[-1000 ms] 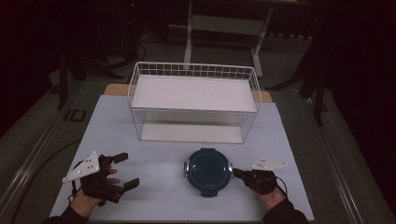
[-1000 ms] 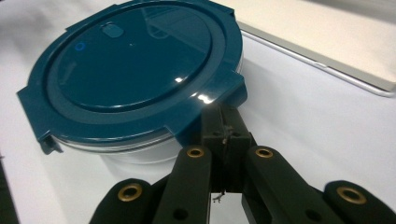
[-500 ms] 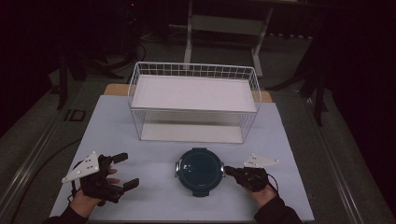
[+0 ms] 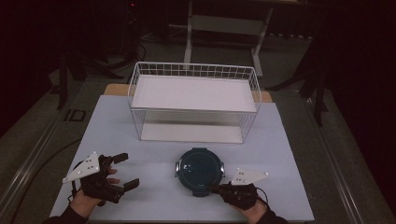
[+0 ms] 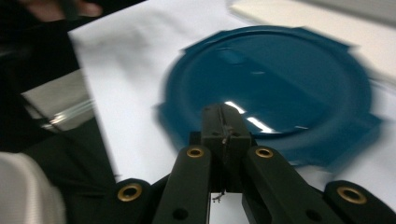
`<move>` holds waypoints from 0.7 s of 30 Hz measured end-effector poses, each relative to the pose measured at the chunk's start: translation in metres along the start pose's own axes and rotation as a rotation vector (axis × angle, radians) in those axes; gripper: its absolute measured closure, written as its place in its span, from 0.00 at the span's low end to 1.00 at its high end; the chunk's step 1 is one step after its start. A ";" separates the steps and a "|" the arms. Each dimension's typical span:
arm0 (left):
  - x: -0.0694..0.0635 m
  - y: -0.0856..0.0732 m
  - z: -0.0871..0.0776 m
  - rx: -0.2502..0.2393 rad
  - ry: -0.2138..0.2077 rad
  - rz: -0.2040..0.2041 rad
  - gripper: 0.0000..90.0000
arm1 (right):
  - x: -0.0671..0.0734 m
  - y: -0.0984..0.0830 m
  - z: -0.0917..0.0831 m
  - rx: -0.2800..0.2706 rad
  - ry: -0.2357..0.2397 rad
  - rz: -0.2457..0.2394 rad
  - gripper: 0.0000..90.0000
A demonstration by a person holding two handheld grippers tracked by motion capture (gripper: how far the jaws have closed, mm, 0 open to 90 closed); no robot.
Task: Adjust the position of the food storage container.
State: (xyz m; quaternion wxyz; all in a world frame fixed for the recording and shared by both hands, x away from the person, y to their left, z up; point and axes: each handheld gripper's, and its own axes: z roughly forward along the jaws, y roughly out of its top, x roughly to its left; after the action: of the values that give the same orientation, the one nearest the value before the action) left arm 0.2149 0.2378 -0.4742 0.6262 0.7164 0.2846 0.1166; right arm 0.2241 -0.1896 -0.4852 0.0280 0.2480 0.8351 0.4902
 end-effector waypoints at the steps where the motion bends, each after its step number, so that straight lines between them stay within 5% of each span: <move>1: 0.000 0.000 0.000 0.002 0.000 0.002 0.00 | 0.003 -0.001 0.003 0.005 0.011 -0.002 1.00; 9: 0.001 0.000 -0.001 0.001 0.000 0.000 0.00 | 0.014 -0.014 0.025 0.089 0.068 -0.013 1.00; 21: 0.001 0.000 0.000 0.002 -0.002 0.000 0.00 | 0.009 -0.013 0.030 0.088 0.079 -0.042 1.00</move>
State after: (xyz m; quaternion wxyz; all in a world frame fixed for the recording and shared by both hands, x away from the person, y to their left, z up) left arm 0.2154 0.2378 -0.4747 0.6257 0.7171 0.2843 0.1155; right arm 0.2195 -0.1664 -0.5103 -0.0056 0.2117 0.8613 0.4618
